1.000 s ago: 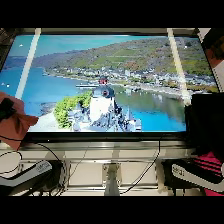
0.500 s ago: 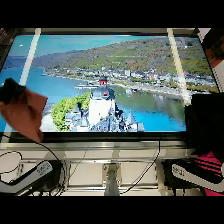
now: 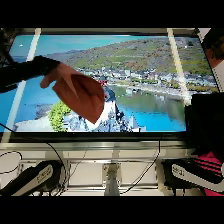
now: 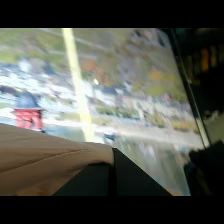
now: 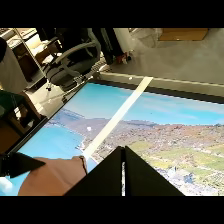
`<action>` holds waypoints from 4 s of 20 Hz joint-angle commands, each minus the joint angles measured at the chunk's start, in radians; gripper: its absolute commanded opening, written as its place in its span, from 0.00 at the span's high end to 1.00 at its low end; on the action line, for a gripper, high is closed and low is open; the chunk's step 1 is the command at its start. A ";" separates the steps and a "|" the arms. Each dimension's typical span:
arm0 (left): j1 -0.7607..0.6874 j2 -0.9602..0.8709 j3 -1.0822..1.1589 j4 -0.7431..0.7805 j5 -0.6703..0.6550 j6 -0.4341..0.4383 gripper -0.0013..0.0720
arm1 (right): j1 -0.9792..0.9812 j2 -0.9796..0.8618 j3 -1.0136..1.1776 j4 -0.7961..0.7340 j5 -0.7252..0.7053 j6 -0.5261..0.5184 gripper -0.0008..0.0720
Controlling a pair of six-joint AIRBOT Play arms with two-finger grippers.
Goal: Fold the clothes and pants, and hang the long-sleeved shirts on hangers.
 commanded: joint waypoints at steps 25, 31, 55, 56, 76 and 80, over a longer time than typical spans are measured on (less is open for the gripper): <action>-0.502 -0.229 0.008 0.070 0.588 0.127 0.95 | 0.000 -0.151 -0.187 -0.343 0.159 0.113 0.98; -0.177 -0.225 -0.026 0.390 0.151 -0.034 0.96 | 0.048 -0.183 -0.550 -0.209 0.228 -0.092 0.98; -0.035 -0.225 -0.078 0.294 0.003 0.083 0.95 | 0.471 -0.335 -0.662 -0.743 -0.373 -0.169 0.98; -0.052 -0.225 -0.078 0.293 0.003 0.083 0.95 | 0.420 -0.335 -0.639 -0.743 -0.422 -0.115 0.98; -0.159 -0.505 -0.078 0.241 0.306 -0.232 0.39 | 0.200 -0.332 -0.527 -0.136 -0.211 0.151 0.32; -0.159 -0.570 -0.077 0.106 0.322 -0.232 0.39 | 0.200 -0.332 -0.489 -0.059 -0.178 0.150 0.32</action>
